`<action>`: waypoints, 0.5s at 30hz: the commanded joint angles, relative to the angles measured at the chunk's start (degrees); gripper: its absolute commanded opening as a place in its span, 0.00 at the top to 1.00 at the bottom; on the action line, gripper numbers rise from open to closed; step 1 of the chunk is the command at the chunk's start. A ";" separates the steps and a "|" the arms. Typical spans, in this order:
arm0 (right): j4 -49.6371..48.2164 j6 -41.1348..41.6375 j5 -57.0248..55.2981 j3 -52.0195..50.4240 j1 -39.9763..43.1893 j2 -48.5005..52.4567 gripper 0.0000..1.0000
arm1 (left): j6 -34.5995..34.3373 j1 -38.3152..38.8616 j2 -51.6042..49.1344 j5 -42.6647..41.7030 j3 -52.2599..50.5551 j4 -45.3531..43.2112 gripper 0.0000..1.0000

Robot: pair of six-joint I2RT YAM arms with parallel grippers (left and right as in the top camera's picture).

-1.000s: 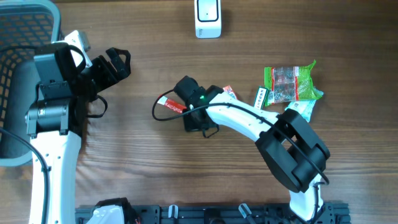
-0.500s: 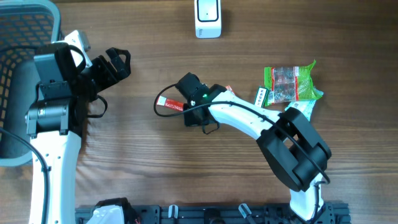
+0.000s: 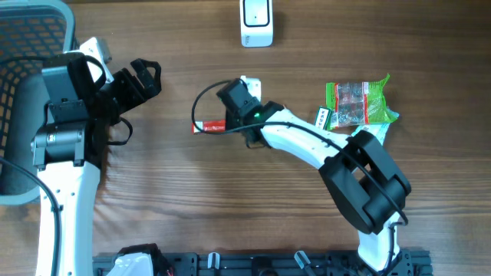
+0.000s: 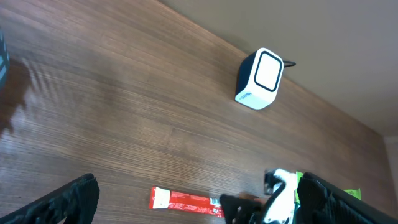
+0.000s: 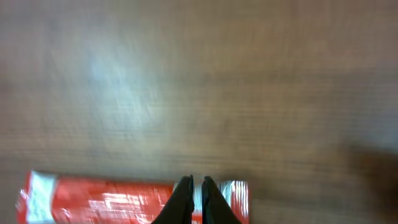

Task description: Scan the item barcode

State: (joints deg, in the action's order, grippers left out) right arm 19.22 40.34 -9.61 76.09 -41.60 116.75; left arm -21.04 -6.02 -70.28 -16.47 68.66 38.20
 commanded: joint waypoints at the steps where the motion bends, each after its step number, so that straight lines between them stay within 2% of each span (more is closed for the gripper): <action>1: -2.54 -1.92 -1.86 -0.28 1.16 -1.11 0.96 | 1.16 -0.26 -0.22 -0.85 0.00 -0.17 0.00; 4: -2.14 -5.75 1.60 2.16 1.29 -3.30 0.88 | 1.16 -0.26 -0.22 -0.85 0.00 -0.17 0.00; 6: -2.67 -5.62 3.61 3.28 1.29 -5.31 0.87 | 1.16 -0.26 -0.22 -0.85 0.00 -0.17 0.00; 10: -4.90 -0.85 5.97 3.34 1.29 -6.23 0.96 | 1.16 -0.26 -0.22 -0.85 0.00 -0.17 0.00; 13: -6.56 5.57 5.86 3.30 0.96 -4.04 0.96 | 1.16 -0.26 -0.22 -0.85 0.00 -0.17 0.00; 15: -10.38 5.95 9.09 3.30 0.13 -2.10 0.95 | 1.16 -0.26 -0.22 -0.85 0.00 -0.17 0.00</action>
State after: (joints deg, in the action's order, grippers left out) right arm 12.34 41.19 -5.04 78.91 -40.29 112.01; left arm -21.02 -6.02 -70.28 -16.47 68.66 38.20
